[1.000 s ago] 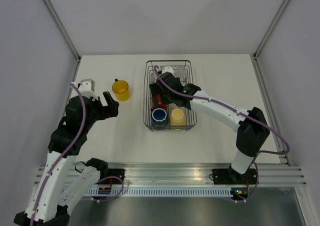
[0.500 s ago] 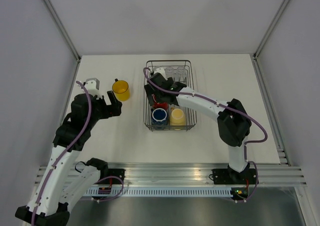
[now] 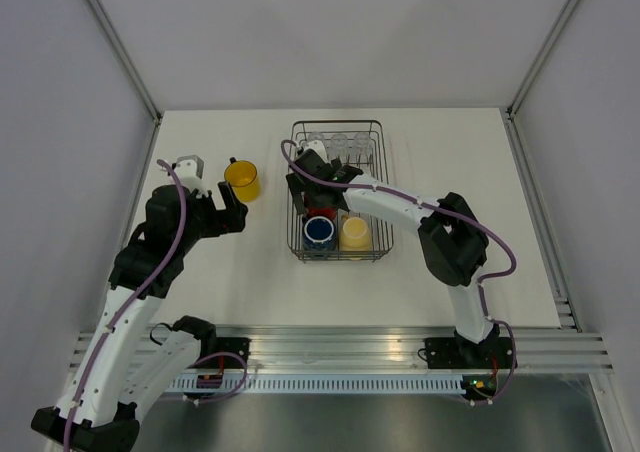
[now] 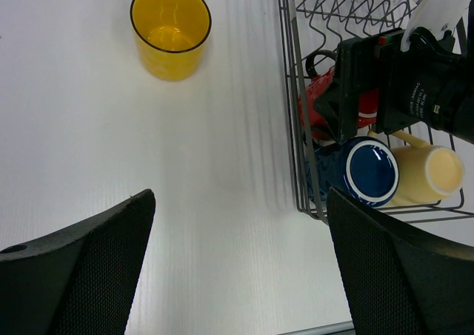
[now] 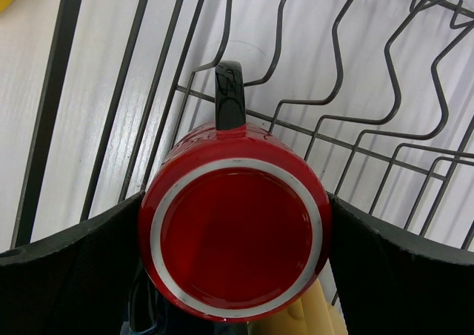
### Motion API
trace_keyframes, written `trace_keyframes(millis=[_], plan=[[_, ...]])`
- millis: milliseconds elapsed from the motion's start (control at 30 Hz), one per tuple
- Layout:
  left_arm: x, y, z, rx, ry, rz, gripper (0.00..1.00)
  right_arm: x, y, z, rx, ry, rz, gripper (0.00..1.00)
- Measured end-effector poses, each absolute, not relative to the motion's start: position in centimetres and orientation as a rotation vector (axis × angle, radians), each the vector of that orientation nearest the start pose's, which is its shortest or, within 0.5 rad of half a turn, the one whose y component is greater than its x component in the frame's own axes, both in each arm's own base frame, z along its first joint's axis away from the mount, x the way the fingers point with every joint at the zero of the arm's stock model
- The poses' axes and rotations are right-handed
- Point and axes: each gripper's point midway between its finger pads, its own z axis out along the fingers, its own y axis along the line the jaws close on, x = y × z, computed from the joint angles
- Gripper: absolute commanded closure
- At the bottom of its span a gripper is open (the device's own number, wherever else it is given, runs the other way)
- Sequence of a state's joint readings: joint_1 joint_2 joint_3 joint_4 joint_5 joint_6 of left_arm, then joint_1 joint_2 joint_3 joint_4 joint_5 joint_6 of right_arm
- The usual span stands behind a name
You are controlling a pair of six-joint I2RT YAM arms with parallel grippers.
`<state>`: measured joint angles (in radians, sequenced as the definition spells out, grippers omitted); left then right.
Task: Unload the cups from the dish rack
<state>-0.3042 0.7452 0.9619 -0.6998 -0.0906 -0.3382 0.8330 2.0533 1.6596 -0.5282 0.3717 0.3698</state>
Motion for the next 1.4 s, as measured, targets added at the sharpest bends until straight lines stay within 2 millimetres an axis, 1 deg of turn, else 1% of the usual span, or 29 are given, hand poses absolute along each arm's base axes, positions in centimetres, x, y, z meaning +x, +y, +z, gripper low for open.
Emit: trace_keyframes(millis=[67,133,233,267,333,367,433,467,533,567,700,800,833,867,900,1133,1233,1400], plan=[[24.4,-7.6,25.3,-0.087,2.065,-0.312,0.0,37.9,34.2,9.1,-0.401,2.374,0.085,0.03],[24.4,-7.7,25.3,-0.083,2.066,-0.319,0.0,38.1,34.2,9.1,-0.398,2.372,0.085,0.07],[24.4,-7.7,25.2,-0.081,2.068,-0.32,0.0,38.2,34.2,9.2,-0.39,2.368,0.089,0.21],[24.4,-7.7,25.2,-0.081,2.068,-0.32,0.0,38.3,34.2,9.2,-0.392,2.367,0.091,0.31],[24.4,-7.7,25.2,-0.079,2.068,-0.321,0.0,38.3,34.2,9.2,-0.39,2.365,0.092,0.45],[24.4,-7.7,25.2,-0.078,2.068,-0.321,0.0,38.3,34.2,9.2,-0.39,2.365,0.091,0.56],[24.4,-7.7,25.2,-0.072,2.068,-0.32,0.0,38.3,34.2,9.3,-0.39,2.362,0.093,0.65],[24.4,-7.8,25.2,-0.071,2.068,-0.32,0.0,38.3,34.2,9.4,-0.39,2.362,0.094,0.71],[24.3,-7.8,25.2,-0.069,2.068,-0.322,0.0,38.3,34.2,9.4,-0.393,2.362,0.093,0.76],[24.3,-7.8,25.2,-0.068,2.068,-0.322,0.0,38.2,34.2,9.4,-0.396,2.362,0.092,0.85],[24.4,-7.8,25.2,-0.067,2.068,-0.322,0.0,38.0,33.9,9.8,-0.409,2.362,0.089,0.89],[24.4,-7.8,25.2,-0.067,2.068,-0.322,0.0,37.9,33.7,10.7,-0.415,2.355,0.092,0.9],[24.3,-7.8,25.2,-0.067,2.068,-0.322,0.0,37.8,33.7,11.1,-0.415,2.351,0.095,0.92],[24.4,-7.8,25.2,-0.067,2.068,-0.321,0.0,37.8,33.6,11.4,-0.416,2.345,0.097,0.96],[24.4,-7.8,25.2,-0.067,2.068,-0.321,0.0,37.7,33.5,11.9,-0.416,2.34,0.1,0.97],[24.4,-7.8,25.3,-0.067,2.068,-0.322,0.0,37.7,33.2,14.2,-0.419,2.312,0.105,0.99],[24.4,-7.8,25.3,-0.067,2.068,-0.322,0.0,37.4,32.7,15.3,-0.422,2.306,0.106,1.0],[24.3,-7.8,25.2,-0.066,2.068,-0.323,0.0,37.0,32.3,18.0,-0.415,2.271,0.133,0.99]])
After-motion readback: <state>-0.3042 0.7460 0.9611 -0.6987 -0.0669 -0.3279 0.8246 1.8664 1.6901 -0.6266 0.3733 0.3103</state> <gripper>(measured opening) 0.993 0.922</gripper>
